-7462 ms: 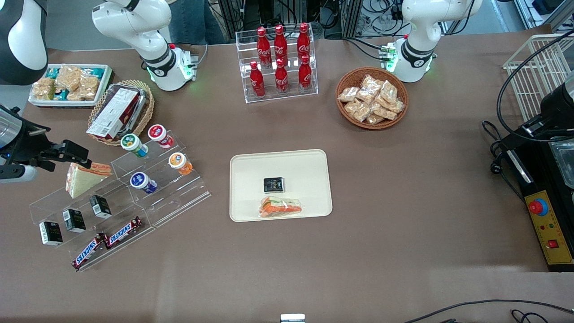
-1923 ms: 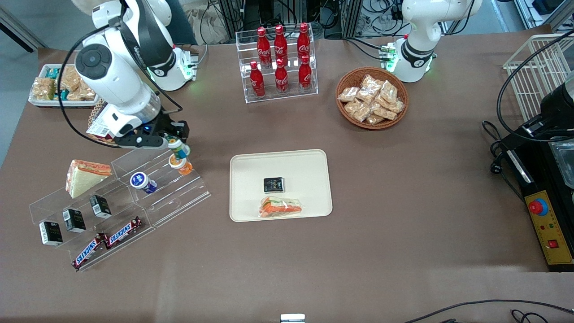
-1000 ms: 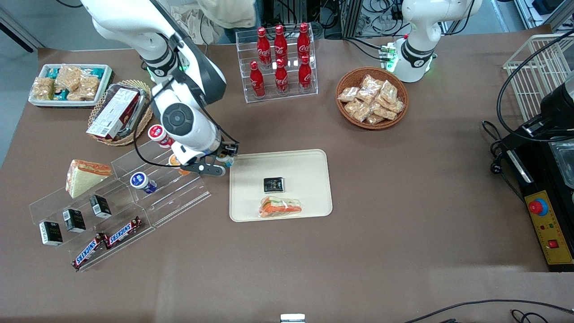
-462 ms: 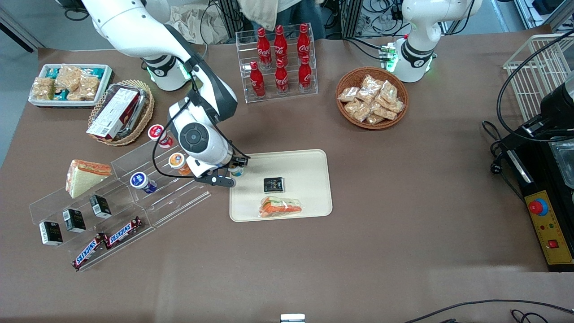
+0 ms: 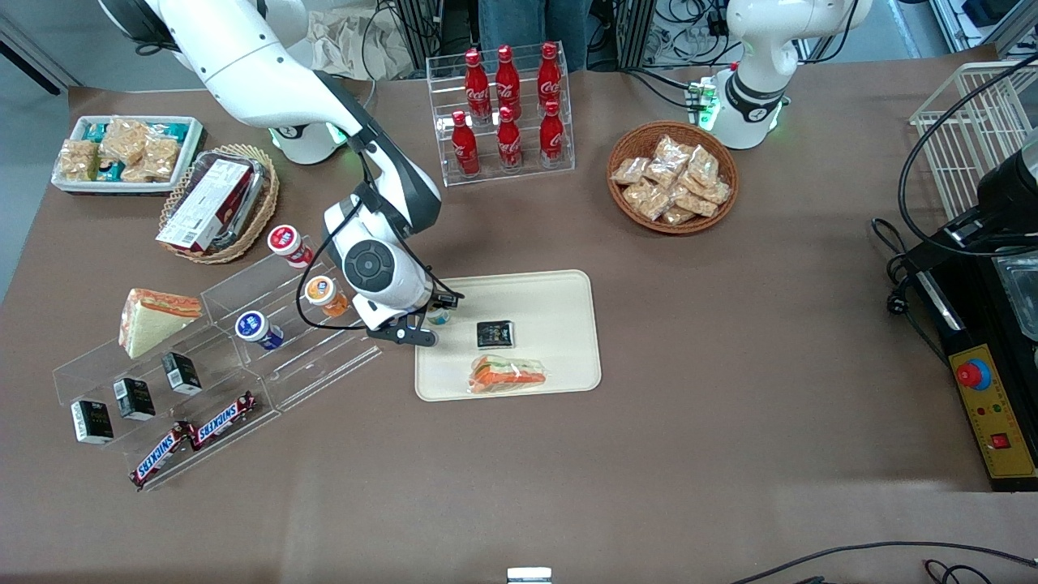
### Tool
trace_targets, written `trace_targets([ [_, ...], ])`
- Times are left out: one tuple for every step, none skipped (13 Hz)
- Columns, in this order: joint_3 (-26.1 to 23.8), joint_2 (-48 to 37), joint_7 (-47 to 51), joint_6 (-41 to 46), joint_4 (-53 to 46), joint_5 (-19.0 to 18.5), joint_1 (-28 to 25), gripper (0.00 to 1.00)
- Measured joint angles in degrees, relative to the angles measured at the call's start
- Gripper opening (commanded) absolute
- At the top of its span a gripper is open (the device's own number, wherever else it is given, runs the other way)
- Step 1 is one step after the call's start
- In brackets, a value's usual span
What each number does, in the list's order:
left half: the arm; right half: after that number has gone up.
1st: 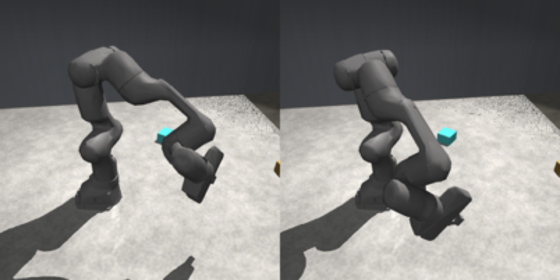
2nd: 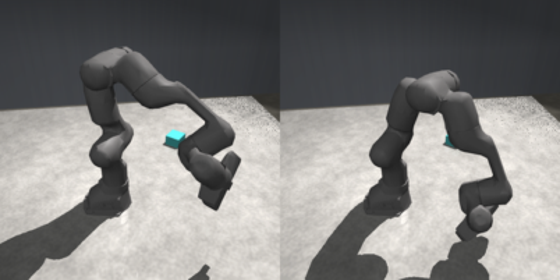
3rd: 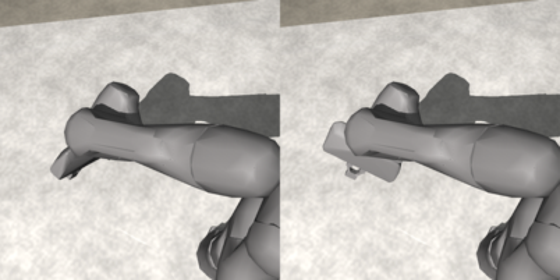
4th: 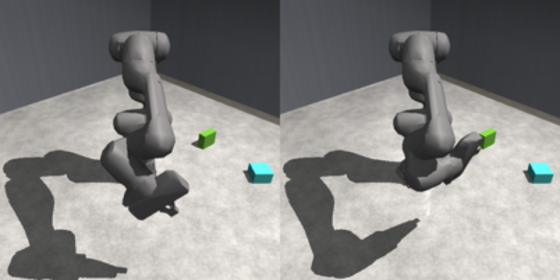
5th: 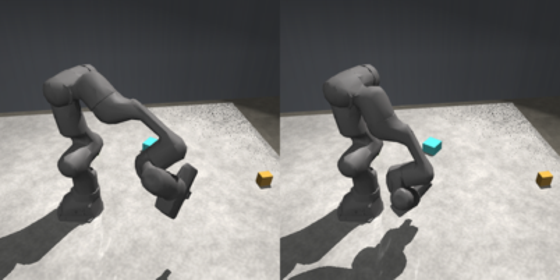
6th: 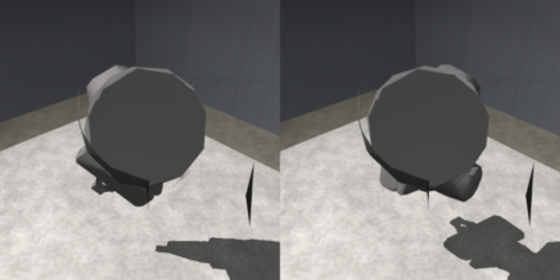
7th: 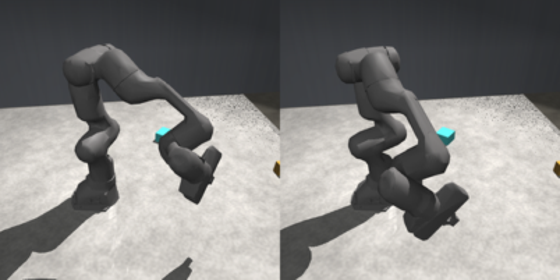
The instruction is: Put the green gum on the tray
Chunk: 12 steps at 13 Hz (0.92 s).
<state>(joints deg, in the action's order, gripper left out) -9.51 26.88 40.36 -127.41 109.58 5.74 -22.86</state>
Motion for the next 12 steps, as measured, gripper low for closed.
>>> trace_targets([
  [0.0, 0.27, 0.0, -0.18, -0.06, 0.0, 0.0, 0.48],
  [0.0, 0.37, 0.0, -0.21, -0.08, 0.0, -0.03, 0.5],
  [0.0, 0.4, 0.0, -0.21, -0.08, 0.0, -0.15, 0.84],
  [0.0, 0.4, 0.01, -0.22, -0.08, 0.0, -0.34, 1.0],
  [0.0, 0.4, 0.02, -0.23, -0.09, 0.0, -0.51, 1.0],
  [0.0, 0.4, 0.02, -0.23, -0.12, 0.0, -0.63, 1.0],
  [0.0, 0.39, 0.02, -0.23, -0.2, 0.0, -0.7, 1.0],
  [0.0, 0.4, 0.01, -0.23, -0.29, 0.0, -0.71, 1.0],
  [0.03, 0.39, -0.03, -0.23, -0.45, 0.0, -0.71, 1.0],
  [0.13, 0.32, -0.24, -0.24, -0.78, -0.23, -0.69, 1.0],
  [0.31, 0.06, -1.02, -0.14, -1.51, -0.71, -0.6, 1.0],
  [0.57, -0.45, -2.38, 0.87, -2.68, -1.24, -0.4, 1.0],
])
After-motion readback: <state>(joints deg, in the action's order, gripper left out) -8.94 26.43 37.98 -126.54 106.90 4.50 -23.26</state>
